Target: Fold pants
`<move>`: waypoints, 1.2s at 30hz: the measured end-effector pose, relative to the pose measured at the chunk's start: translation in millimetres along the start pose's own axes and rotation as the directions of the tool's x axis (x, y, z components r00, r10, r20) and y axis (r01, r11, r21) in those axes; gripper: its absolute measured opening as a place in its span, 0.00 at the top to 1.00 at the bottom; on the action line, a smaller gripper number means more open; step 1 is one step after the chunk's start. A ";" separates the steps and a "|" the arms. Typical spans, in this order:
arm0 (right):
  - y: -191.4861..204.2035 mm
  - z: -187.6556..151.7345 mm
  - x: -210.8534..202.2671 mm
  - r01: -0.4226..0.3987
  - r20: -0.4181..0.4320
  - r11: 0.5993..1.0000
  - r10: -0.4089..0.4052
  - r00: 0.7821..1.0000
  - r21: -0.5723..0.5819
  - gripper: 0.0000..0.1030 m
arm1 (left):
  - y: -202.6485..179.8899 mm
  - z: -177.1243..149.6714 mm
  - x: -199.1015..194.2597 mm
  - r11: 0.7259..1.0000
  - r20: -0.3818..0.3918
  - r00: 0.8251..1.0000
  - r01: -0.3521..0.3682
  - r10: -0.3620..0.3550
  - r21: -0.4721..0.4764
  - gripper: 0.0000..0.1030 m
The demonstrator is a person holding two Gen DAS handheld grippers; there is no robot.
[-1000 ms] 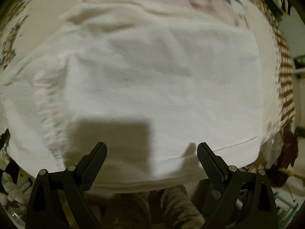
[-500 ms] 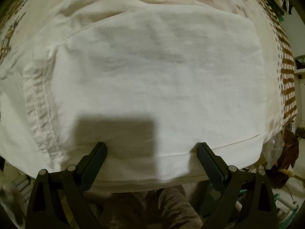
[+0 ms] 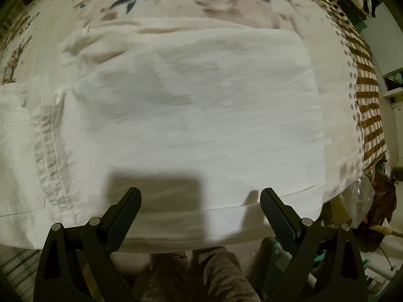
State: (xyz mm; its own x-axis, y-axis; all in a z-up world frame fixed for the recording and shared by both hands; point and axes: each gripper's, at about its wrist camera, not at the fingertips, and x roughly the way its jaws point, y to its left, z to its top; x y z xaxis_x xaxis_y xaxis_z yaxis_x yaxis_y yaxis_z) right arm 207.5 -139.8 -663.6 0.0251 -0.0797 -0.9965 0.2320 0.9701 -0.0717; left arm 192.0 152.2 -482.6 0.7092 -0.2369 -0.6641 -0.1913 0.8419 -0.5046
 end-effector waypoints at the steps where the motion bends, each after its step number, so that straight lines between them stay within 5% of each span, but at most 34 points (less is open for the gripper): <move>1: -5.0 -1.2 -2.5 -0.011 0.011 1.000 0.011 1.000 0.007 0.06 | -14.0 -5.4 -0.7 0.999 -0.011 1.000 0.012 -0.012 0.033 0.86; 9: -110.0 -9.0 -25.1 -0.170 0.118 0.959 0.146 0.982 0.226 0.06 | -124.8 -66.0 38.8 0.961 -0.130 0.991 0.047 -0.011 0.274 0.86; 13: -169.4 -16.5 -21.5 -0.221 0.159 0.927 0.179 0.971 0.302 0.06 | -168.4 -112.5 79.2 0.925 -0.215 0.975 0.028 0.058 0.379 0.86; 21: -264.9 -12.2 8.7 -0.211 0.137 0.894 0.170 0.976 0.396 0.06 | -214.8 -182.0 148.3 0.859 -0.292 0.936 -0.019 0.195 0.512 0.86; 28: -285.3 5.5 22.2 -0.242 0.126 0.896 0.210 0.970 0.372 0.06 | -225.9 -201.4 171.7 0.805 -0.323 0.901 -0.047 0.290 0.591 0.82; 34: -276.3 23.2 8.1 -0.348 0.140 0.875 0.319 0.937 0.337 0.06 | -233.4 -181.1 150.3 0.892 -0.511 0.847 0.107 0.150 0.440 0.29; 36: -272.6 30.3 0.7 -0.410 0.155 0.852 0.379 0.912 0.327 0.06 | -233.6 -171.0 135.7 0.901 -0.511 0.849 0.112 0.131 0.418 0.21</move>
State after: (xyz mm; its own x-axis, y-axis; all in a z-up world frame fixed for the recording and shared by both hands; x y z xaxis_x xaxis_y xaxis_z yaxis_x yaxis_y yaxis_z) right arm 173.8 -411.2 -643.4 0.2614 0.2597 -0.9296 0.5055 0.7836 0.3610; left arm 216.9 -159.5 -549.2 0.2302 -0.3385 -0.9124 0.1908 0.9350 -0.2988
